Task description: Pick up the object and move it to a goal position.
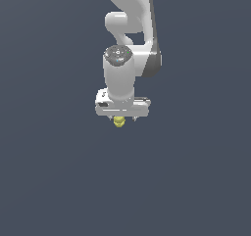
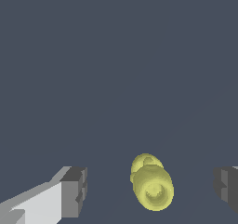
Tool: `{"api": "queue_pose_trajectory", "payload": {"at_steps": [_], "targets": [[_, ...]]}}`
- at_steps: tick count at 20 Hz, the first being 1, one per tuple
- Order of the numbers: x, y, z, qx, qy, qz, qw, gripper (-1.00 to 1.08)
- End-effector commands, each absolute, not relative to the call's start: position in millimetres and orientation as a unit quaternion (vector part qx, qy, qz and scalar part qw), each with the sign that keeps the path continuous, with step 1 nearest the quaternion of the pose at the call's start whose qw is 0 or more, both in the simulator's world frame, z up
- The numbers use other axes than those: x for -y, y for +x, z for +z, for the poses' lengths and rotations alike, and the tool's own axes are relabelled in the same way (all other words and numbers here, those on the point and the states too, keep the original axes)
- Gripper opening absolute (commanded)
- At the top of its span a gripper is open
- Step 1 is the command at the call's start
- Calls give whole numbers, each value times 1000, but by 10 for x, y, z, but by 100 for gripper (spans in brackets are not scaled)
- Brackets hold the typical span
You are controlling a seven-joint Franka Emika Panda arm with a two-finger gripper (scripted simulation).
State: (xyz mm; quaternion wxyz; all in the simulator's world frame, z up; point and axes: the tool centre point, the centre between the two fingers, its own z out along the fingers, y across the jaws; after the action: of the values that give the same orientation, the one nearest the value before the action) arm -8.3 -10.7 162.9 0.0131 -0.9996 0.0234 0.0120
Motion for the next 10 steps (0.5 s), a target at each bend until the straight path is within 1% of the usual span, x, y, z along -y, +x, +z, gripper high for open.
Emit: {"api": "queue_pose_trajectory", "payload": {"at_steps": [1, 10], "targets": [[107, -83, 1629, -23, -1000, 12, 13, 100], [281, -38, 1731, -40, -999, 1, 24, 100]]}}
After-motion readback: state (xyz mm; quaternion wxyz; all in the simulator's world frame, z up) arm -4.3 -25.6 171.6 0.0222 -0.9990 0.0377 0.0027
